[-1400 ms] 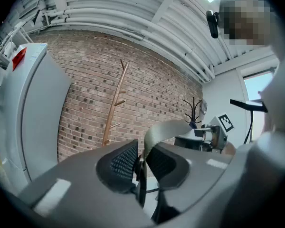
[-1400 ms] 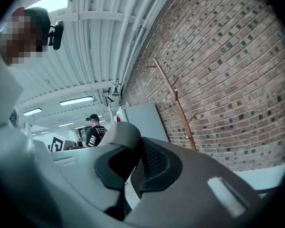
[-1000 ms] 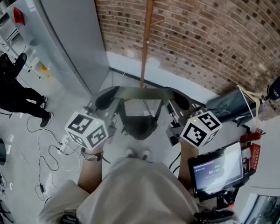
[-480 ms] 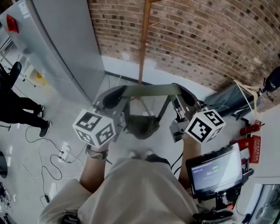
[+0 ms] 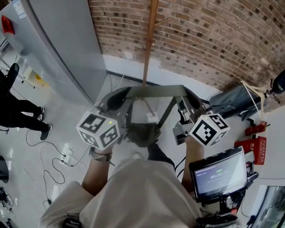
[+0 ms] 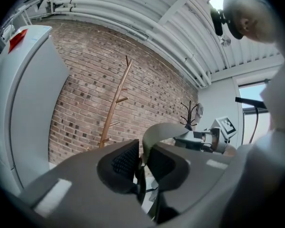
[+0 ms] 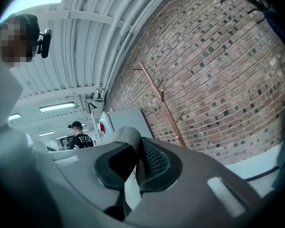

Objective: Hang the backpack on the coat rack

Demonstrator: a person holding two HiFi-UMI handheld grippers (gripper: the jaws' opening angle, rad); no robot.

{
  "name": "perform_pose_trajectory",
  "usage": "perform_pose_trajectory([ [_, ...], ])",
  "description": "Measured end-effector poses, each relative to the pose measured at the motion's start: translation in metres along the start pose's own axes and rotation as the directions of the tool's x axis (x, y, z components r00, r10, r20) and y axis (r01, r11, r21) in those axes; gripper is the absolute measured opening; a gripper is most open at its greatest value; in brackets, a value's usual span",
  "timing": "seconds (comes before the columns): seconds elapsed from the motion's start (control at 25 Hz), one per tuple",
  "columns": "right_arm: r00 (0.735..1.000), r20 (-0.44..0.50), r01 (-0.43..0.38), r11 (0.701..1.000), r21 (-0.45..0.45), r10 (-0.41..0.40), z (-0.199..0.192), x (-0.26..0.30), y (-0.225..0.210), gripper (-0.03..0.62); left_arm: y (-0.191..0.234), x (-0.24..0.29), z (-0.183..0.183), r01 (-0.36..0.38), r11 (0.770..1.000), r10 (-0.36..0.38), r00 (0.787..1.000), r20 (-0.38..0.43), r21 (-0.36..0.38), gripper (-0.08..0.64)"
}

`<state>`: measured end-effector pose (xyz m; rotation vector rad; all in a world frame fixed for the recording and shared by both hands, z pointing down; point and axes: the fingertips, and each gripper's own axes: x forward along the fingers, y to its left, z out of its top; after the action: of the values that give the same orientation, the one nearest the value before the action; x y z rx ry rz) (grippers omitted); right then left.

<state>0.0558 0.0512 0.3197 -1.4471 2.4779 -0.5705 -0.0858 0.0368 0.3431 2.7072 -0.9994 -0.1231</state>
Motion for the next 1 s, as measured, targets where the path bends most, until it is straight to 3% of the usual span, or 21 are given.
perform_pose_trajectory([
  [0.4, 0.997, -0.027, -0.073, 0.996, -0.042, 0.072, 0.007, 0.036, -0.007, 0.008, 0.031, 0.021, 0.008, -0.047, 0.999, 0.047, 0.999, 0.020, 0.013, 0.023],
  [1.0, 0.982, -0.092, -0.168, 0.985, -0.035, 0.165, 0.034, 0.107, -0.070, 0.008, 0.079, 0.097, 0.024, -0.131, 0.991, 0.131, 0.991, 0.016, 0.025, 0.023],
])
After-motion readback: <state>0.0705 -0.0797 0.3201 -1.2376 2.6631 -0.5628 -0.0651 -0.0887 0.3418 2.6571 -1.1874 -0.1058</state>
